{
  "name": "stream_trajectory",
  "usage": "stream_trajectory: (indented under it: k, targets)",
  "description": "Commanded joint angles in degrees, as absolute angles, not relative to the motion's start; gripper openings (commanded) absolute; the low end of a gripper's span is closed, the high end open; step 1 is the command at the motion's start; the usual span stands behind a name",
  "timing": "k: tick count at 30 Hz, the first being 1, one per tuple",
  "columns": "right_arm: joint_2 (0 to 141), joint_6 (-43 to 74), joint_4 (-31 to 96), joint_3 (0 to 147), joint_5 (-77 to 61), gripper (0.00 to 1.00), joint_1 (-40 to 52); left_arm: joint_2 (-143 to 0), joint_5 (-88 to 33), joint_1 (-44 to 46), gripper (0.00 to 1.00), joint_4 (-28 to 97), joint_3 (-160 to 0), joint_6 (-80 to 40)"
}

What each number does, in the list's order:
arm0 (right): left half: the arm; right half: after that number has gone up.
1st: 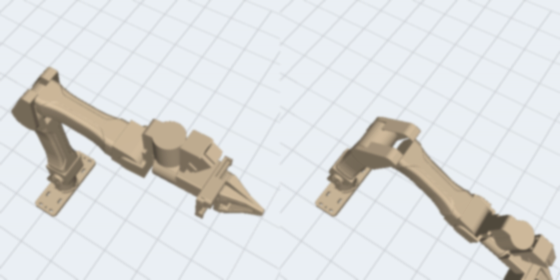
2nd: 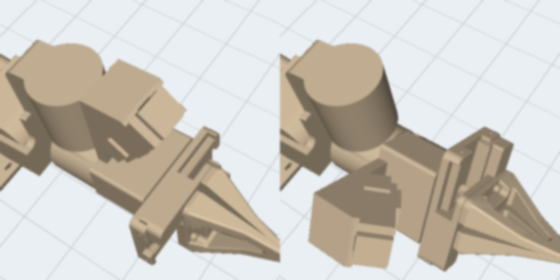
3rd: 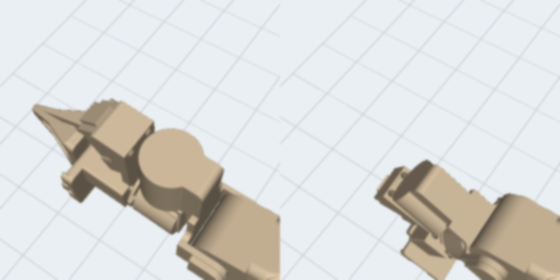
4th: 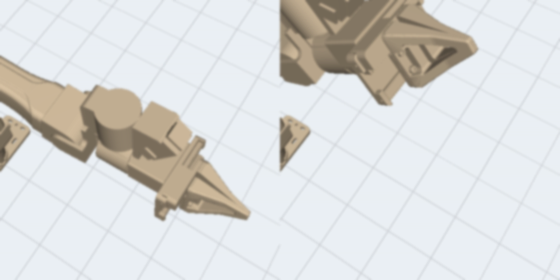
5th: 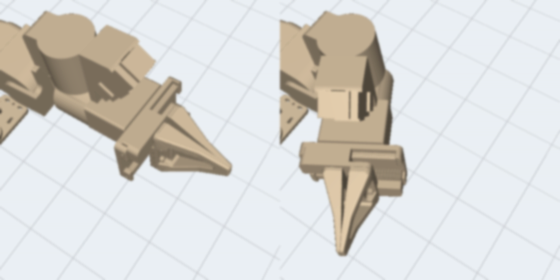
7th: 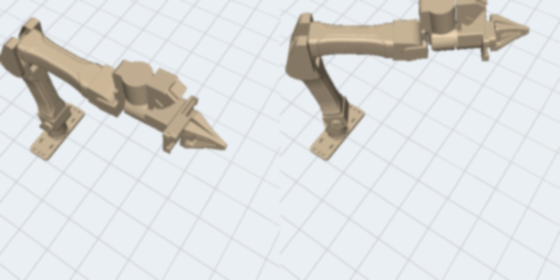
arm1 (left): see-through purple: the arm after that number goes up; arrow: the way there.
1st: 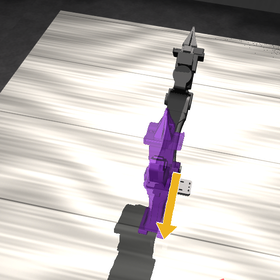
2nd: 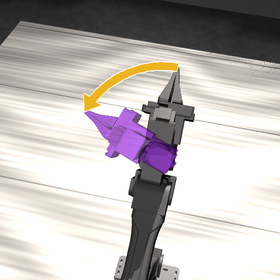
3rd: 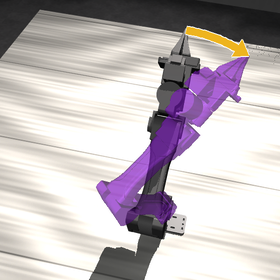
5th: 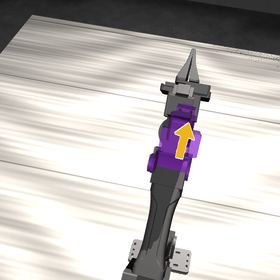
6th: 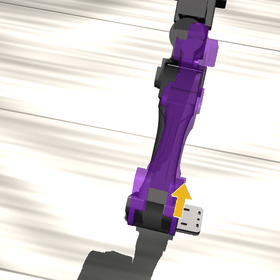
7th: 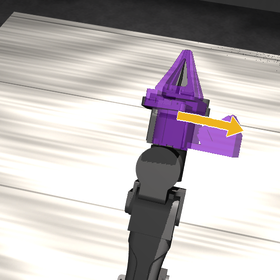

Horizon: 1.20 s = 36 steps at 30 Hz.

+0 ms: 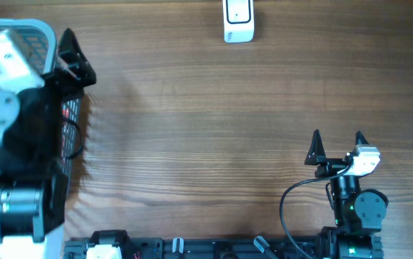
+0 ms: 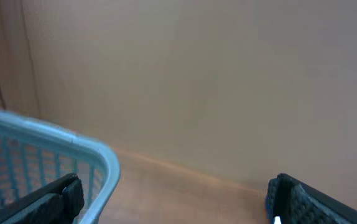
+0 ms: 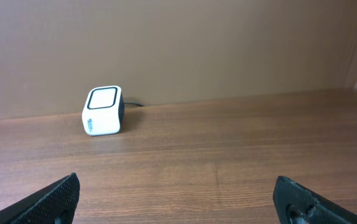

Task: Scan the item barcode
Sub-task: 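Reach the left gripper into the basket toward the green snack bag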

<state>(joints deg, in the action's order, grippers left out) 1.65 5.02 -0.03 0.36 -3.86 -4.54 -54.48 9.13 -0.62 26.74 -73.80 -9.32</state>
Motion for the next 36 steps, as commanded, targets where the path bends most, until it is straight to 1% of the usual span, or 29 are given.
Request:
stream_trajectory:
  k: [1, 4, 6, 8, 10, 13, 15, 17, 20, 29, 36]
  targets:
    - [1.7, 4.5, -0.1, 0.3, -4.0, 1.0, -4.3, -59.7, 10.4, -1.3, 1.0, 27.6, -74.2, -9.3]
    - [1.7, 4.5, -0.1, 0.3, -4.0, 1.0, -4.3, -62.2, 12.7, -3.7, 1.0, 28.6, -76.3, -11.1]
    - [1.7, 4.5, -0.1, 0.3, -4.0, 1.0, -4.3, -65.2, 12.9, -8.5, 1.0, 33.2, -80.5, -12.1]
    - [1.7, 4.5, -0.1, 0.3, -4.0, 1.0, -4.3, -68.8, 11.5, -15.7, 1.0, 39.2, -85.6, -15.7]
    - [1.7, 4.5, -0.1, 0.3, -4.0, 1.0, -4.3, -71.7, 6.6, -23.5, 1.0, 43.4, -88.9, -19.7]
    - [1.7, 4.5, -0.1, 0.3, -4.0, 1.0, -4.3, -75.6, -5.1, -36.9, 1.0, 46.8, -89.5, -26.7]
    - [1.7, 4.5, -0.1, 0.3, -4.0, 1.0, -4.3, -78.2, -9.0, -41.8, 1.0, 48.4, -89.5, -27.6]
    - [1.7, 4.5, -0.1, 0.3, -4.0, 1.0, -4.3, -81.5, -10.0, -45.4, 1.0, 50.5, -89.5, -27.9]
    - [1.7, 4.5, -0.1, 0.3, -4.0, 1.0, -4.3, -86.8, -10.0, -47.9, 1.0, 54.0, -89.5, -30.5]
    - [1.7, 4.5, -0.1, 0.3, -4.0, 1.0, -4.3, -99.4, -9.1, -48.2, 1.0, 62.3, -89.5, -31.4]
    - [1.7, 4.5, -0.1, 0.3, -4.0, 1.0, -4.3, -101.2, -2.1, -48.4, 1.0, 66.0, -89.5, -32.2]
